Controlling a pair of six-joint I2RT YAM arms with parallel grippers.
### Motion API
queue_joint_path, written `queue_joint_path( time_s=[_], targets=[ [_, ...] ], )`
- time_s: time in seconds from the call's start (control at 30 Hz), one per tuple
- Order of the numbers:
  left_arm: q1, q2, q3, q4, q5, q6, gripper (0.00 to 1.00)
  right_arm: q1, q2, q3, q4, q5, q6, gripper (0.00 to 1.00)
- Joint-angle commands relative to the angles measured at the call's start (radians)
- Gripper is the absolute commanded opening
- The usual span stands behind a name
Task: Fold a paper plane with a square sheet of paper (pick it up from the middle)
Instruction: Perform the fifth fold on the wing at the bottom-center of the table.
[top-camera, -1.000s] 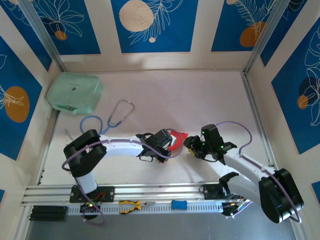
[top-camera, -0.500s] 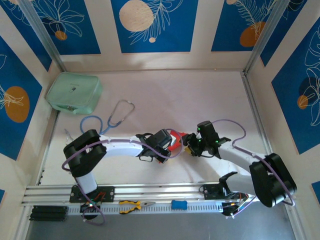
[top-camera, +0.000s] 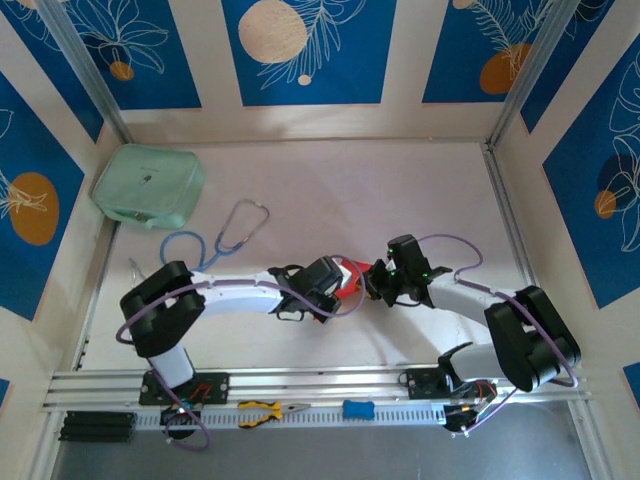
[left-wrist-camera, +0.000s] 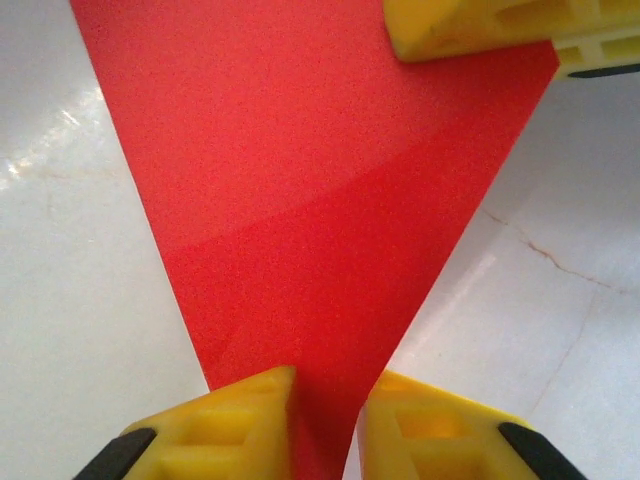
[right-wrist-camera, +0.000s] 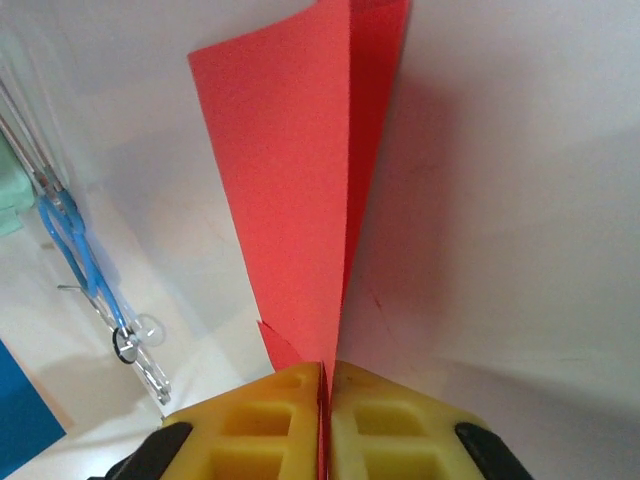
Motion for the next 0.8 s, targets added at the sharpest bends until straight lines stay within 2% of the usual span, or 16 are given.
queue_joint_path(
  time_s=[0.0,0.27,0.53,0.63,0.77],
  targets=[
    [-0.011,-0.025,-0.008,-0.026,-0.047,0.039,0.23,0.008,-0.004,0.003,0.022,-0.015,0.034,0.09],
    [-0.031,0.002,0.008,-0.062,-0.092,0.054,0.19,0.017,-0.006,0.005,0.03,-0.005,0.05,0.04],
    [-0.034,0.001,0.003,-0.052,-0.093,0.046,0.08,0.03,-0.001,0.004,0.022,0.005,0.054,0.03],
    [-0.034,0.0,0.001,-0.049,-0.088,0.044,0.09,0.034,-0.002,-0.001,0.023,0.008,0.057,0.03],
    [-0.034,-0.016,-0.007,-0.032,-0.085,0.042,0.15,0.037,-0.001,-0.001,0.022,0.011,0.06,0.02]
  ],
)
